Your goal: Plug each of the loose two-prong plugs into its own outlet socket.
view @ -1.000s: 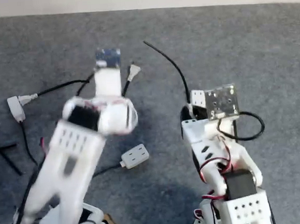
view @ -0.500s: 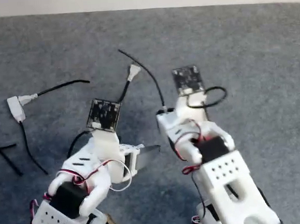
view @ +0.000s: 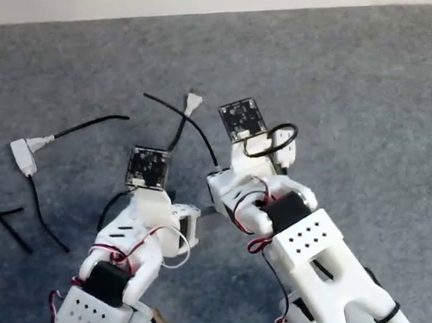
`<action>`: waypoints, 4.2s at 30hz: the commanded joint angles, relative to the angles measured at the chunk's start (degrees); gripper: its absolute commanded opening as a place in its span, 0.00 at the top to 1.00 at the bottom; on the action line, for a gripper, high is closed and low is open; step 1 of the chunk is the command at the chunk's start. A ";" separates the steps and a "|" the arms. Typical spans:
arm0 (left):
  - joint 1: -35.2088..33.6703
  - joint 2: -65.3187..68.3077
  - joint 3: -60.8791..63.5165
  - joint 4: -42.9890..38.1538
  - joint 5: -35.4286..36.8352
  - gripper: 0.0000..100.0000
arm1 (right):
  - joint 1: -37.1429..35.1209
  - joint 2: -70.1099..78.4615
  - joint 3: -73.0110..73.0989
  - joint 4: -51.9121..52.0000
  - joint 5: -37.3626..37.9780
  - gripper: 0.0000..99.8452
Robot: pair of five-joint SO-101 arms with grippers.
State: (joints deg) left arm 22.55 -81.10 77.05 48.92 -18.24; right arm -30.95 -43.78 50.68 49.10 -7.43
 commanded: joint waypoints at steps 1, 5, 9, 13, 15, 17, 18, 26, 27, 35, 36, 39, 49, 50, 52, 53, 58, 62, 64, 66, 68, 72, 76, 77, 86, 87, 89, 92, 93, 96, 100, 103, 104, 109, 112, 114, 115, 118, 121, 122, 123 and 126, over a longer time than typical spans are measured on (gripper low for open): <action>-3.82 -0.22 0.66 -4.92 -0.35 0.63 | -0.66 -0.22 -4.09 1.54 1.32 1.00; -4.62 -0.13 1.36 -5.98 -0.35 0.63 | -0.40 -0.22 -7.69 7.25 3.25 1.00; -4.70 -0.13 1.36 -5.71 -0.35 0.63 | -0.40 -0.22 -13.23 13.49 4.66 1.00; -4.70 -0.13 1.36 -5.71 -0.35 0.63 | -0.40 -0.22 -16.92 17.63 5.10 1.00; -4.70 -0.13 1.36 -5.71 -0.35 0.63 | -0.31 -0.22 -17.27 17.71 5.10 1.00; -4.79 -0.13 1.45 -5.63 -0.35 0.63 | -0.04 -0.13 -17.27 17.63 5.10 1.00; -4.79 -0.13 1.36 -5.63 -0.35 0.63 | 0.75 -0.13 -17.27 17.54 5.10 1.00; -1.98 -0.84 -4.79 5.10 0.00 0.63 | 5.93 0.31 -7.78 4.88 4.84 1.00; -0.92 -0.84 -4.88 5.54 0.44 0.63 | 5.93 0.31 -6.73 3.91 4.75 1.00; 2.15 -0.66 -4.97 4.84 2.20 0.63 | 4.70 0.31 -6.55 3.38 2.73 1.00; 1.98 -0.40 -4.79 3.78 2.81 0.63 | 4.09 0.31 -6.55 3.56 2.55 1.00; 1.89 -0.31 -4.62 2.02 3.69 0.63 | 2.33 0.13 -6.55 4.44 0.79 1.00; 1.19 -0.22 -0.57 -4.75 3.69 0.63 | 1.89 -0.22 -6.99 5.49 0.62 1.00; 0.48 -0.22 0.48 -6.68 3.69 0.63 | 1.80 -0.13 -8.13 6.37 0.53 1.00; -1.63 -0.13 1.54 -9.58 3.69 0.63 | 0.57 -0.13 -10.59 8.40 -0.53 1.00; -2.33 -0.13 1.54 -9.85 3.69 0.63 | -0.13 -0.13 -12.00 9.54 -0.53 1.00; -3.56 -0.13 2.51 -9.85 3.69 0.63 | -0.40 0.22 -14.64 12.79 0.70 1.00; -3.56 -0.13 3.03 -9.93 3.69 0.63 | -0.40 0.13 -14.99 15.69 2.99 1.00; -4.18 -0.13 3.38 -10.02 3.69 0.63 | -0.40 -0.22 -15.78 17.80 3.96 1.00; -4.35 -0.13 3.47 -10.02 3.69 0.63 | -0.31 0.31 -17.36 20.44 5.19 1.00; -4.44 -0.13 3.47 -10.02 3.69 0.63 | -0.31 0.31 -18.15 21.85 6.07 1.00; -5.05 -0.13 3.47 -10.02 3.69 0.63 | -0.22 0.40 -18.24 22.20 7.12 1.00; -6.02 -0.13 3.38 -9.93 3.69 0.63 | -0.22 0.40 -18.24 23.16 7.56 1.00; -5.76 -0.13 3.30 -9.85 3.69 0.63 | 0.13 0.40 -18.24 23.08 7.56 1.00; -2.42 -0.84 3.03 -6.07 3.60 0.63 | 5.85 3.47 -17.36 20.70 8.97 1.00; -1.71 -0.84 3.03 -5.63 3.60 0.63 | 6.64 5.23 -17.54 20.26 8.88 1.00; -1.27 -0.84 3.03 -5.45 3.60 0.63 | 7.52 8.66 -18.59 19.38 8.70 1.00; -3.82 -0.84 2.59 -5.54 3.60 0.63 | 7.43 12.09 -20.44 19.56 7.03 1.00; -5.67 -0.84 1.89 -5.54 3.78 0.63 | 7.16 12.35 -21.23 19.65 6.24 1.00; -15.87 -0.57 -1.27 -5.54 4.40 0.63 | 4.70 12.35 -22.02 20.00 5.45 1.00; -31.96 -0.31 -5.76 -5.54 7.91 0.63 | 0.66 12.97 -22.11 21.41 5.45 1.00; -36.26 -0.31 -5.93 -5.54 8.00 0.63 | -1.98 13.05 -22.11 21.41 5.45 1.00; -36.70 -0.31 -5.93 -5.54 8.00 0.63 | -2.86 13.05 -21.93 21.41 5.45 1.00; -36.88 -0.31 -5.93 -5.63 7.74 0.63 | -4.44 15.16 -22.29 19.91 5.45 1.00; -36.97 -0.31 -5.93 -5.63 7.74 0.63 | -4.53 18.95 -22.20 18.15 5.45 1.00; -36.97 -0.31 -5.93 -5.63 7.74 0.63 | -4.53 21.58 -21.93 16.48 5.36 1.00; -36.97 -0.31 -5.93 -5.63 7.74 0.63 | -4.53 22.55 -21.93 15.52 4.66 1.00; -36.97 -0.31 -5.85 -5.63 7.74 0.63 | -4.53 24.57 -22.02 13.85 3.60 1.00; -36.97 -0.31 -5.85 -5.63 7.74 0.63 | -5.76 24.75 -22.11 13.32 3.43 1.00; -36.97 -0.31 -5.85 -5.63 7.74 0.63 | -6.46 24.75 -21.93 13.23 3.43 1.00; -36.97 -0.31 -5.85 -5.63 7.74 0.63 | -7.34 24.75 -21.93 13.23 3.43 1.00; -36.97 -0.31 -5.85 -5.63 7.74 0.63 | -8.92 25.19 -21.85 13.05 3.43 1.00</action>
State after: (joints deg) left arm -14.20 -81.27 73.36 43.30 -10.77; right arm -38.33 -18.46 31.43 63.16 -3.47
